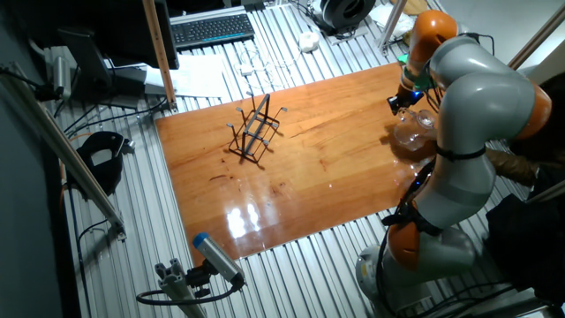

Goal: Put the cup on the cup rack

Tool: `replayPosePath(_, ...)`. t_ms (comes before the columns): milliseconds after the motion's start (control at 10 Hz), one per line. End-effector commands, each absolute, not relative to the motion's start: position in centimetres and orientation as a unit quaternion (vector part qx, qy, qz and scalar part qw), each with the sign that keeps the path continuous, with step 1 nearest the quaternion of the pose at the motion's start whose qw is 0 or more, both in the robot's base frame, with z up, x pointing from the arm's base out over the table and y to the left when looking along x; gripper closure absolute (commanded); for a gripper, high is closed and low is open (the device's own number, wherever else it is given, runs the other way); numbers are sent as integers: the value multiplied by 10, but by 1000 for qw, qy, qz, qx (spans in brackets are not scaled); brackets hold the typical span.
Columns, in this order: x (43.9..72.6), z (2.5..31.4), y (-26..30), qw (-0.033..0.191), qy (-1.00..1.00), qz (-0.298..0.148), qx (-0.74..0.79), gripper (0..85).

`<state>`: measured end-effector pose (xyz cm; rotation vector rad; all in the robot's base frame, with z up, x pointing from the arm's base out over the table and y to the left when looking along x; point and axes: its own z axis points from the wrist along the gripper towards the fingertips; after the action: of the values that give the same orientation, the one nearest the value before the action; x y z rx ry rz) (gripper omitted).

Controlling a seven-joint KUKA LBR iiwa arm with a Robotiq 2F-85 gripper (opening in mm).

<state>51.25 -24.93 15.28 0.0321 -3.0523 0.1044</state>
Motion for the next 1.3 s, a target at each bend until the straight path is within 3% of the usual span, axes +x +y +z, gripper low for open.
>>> replayPosePath(0,514,155,-250,46,-997,39,51,510)
replayPosePath(200,520,159,-255,77,-992,5,102,510)
replayPosePath(500,519,157,-254,81,-989,-13,121,510)
replayPosePath(700,520,155,-254,81,-987,-24,135,850)
replayPosePath(1200,525,160,-244,68,-991,-30,111,850)
